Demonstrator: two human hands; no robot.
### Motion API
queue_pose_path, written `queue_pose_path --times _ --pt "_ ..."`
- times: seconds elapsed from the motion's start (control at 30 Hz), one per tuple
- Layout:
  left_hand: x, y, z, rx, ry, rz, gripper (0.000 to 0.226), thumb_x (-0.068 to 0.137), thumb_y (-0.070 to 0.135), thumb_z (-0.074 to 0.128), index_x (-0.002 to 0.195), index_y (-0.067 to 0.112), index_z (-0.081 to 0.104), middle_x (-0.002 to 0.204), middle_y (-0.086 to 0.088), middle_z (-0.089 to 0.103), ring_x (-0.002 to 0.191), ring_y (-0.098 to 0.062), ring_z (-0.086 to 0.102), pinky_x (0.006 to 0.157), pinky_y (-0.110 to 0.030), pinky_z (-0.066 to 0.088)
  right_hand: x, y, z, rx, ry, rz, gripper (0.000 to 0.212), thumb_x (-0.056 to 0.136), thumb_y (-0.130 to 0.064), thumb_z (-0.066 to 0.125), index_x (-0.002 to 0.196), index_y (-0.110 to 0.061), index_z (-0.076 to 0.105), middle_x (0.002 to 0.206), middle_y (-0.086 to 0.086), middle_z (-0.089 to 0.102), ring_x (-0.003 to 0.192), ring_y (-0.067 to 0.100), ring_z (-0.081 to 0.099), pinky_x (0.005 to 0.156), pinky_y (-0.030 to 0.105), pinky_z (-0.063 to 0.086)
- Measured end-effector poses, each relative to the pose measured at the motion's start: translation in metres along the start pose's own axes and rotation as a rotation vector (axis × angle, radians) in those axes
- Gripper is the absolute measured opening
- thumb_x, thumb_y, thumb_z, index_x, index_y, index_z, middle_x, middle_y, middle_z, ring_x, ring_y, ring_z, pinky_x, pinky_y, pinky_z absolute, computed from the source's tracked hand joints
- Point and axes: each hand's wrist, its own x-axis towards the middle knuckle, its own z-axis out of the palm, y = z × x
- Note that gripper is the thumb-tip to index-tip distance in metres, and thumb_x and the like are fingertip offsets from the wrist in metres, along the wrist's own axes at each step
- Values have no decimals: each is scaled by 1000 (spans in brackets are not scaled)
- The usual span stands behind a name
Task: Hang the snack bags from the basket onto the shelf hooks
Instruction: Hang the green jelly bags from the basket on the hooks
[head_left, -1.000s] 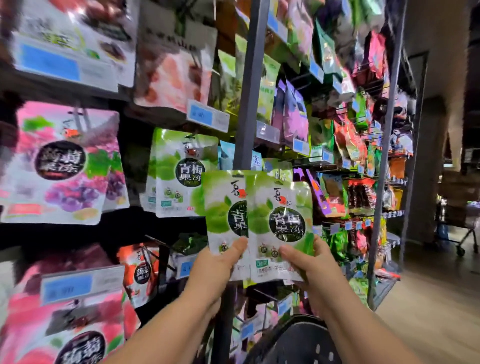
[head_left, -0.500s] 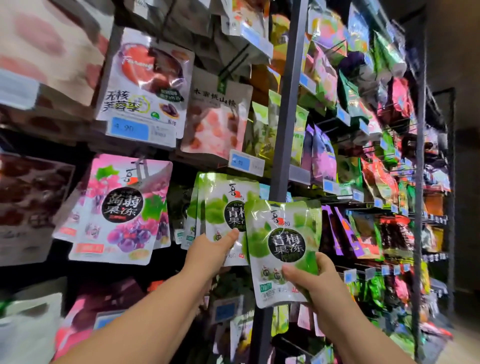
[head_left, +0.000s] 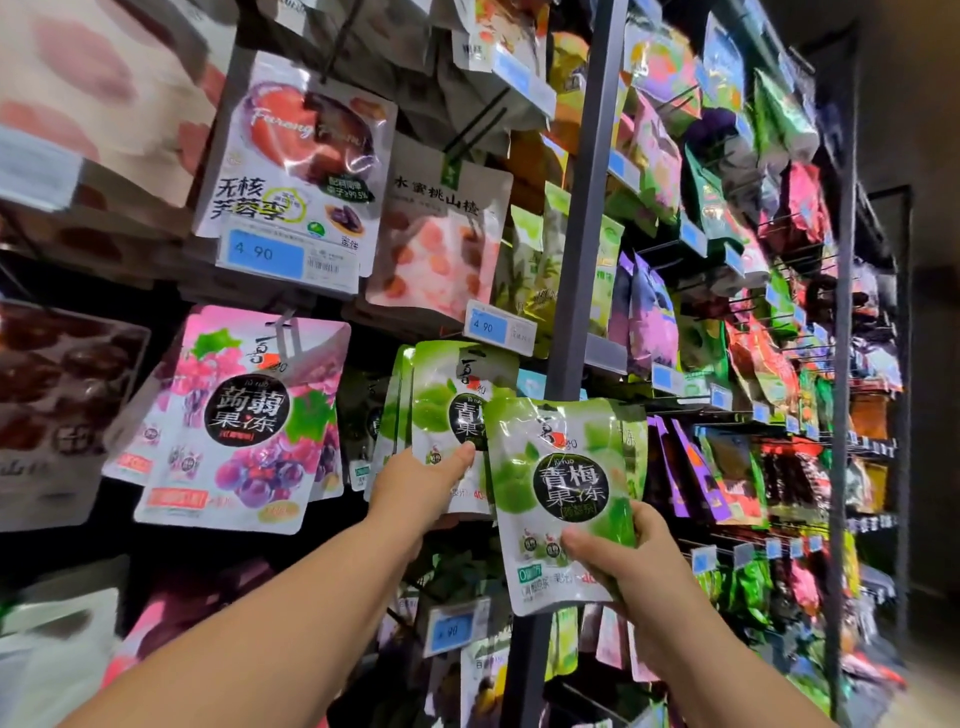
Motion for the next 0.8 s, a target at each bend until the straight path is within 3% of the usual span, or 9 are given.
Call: queue_pose_path --times 0.07,0.17,0.33,0.47,0.57,0.63,0.73,0.8 --pt "4 0 0 22 20 -17 46 83 52 71 114 18 67 113 0 68 108 -26 60 96 -39 49 1 1 -1 8 4 1 83 69 -8 85 141 -15 42 117 10 70 90 21 74 73 28 57" --pt "5 0 -1 -1 5 -45 62 63 67 74 107 23 69 109 1 70 104 -27 63 90 -46 55 3 0 -1 16 2 -9 86 70 -8 85 143 -15 40 119 11 68 90 21 75 74 27 57" --pt "9 -7 -3 35 18 -37 27 85 48 71 100 26 68 102 3 68 102 -24 61 86 -32 48 2 0 -1 7 -6 -10 84 70 -7 85 142 -15 42 117 10 69 91 21 74 75 28 58" --pt "6 -5 -4 38 24 -45 28 84 47 72 99 23 71 97 3 70 98 -24 63 85 -35 53 1 2 -2 0 4 -8 80 71 -6 84 139 -15 44 115 10 70 91 23 74 74 29 58" --pt "5 -4 -8 108 44 -3 25 86 46 70 98 24 70 88 8 67 93 -21 63 65 -24 46 2 4 -2 9 2 -1 85 70 -10 86 142 -16 42 122 10 67 94 22 74 77 30 58" --pt "6 -8 -11 205 55 22 39 84 55 67 105 23 67 91 6 65 86 -18 61 61 -24 49 2 3 -1 25 -7 7 86 71 -10 86 143 -16 40 123 11 66 94 21 74 84 34 58" --pt "1 -10 -19 314 50 -10 77 74 77 55 129 21 55 117 -3 63 90 -22 63 74 -41 60 2 -1 3 44 -20 26 97 63 -15 88 145 -15 38 130 13 62 95 22 74 95 44 55" --pt "-6 -11 -23 393 65 -17 73 85 71 49 133 15 44 122 -8 60 95 -28 63 82 -44 56 1 -4 8 45 -24 28 97 62 -17 89 145 -15 38 129 13 63 94 22 74 98 47 54"
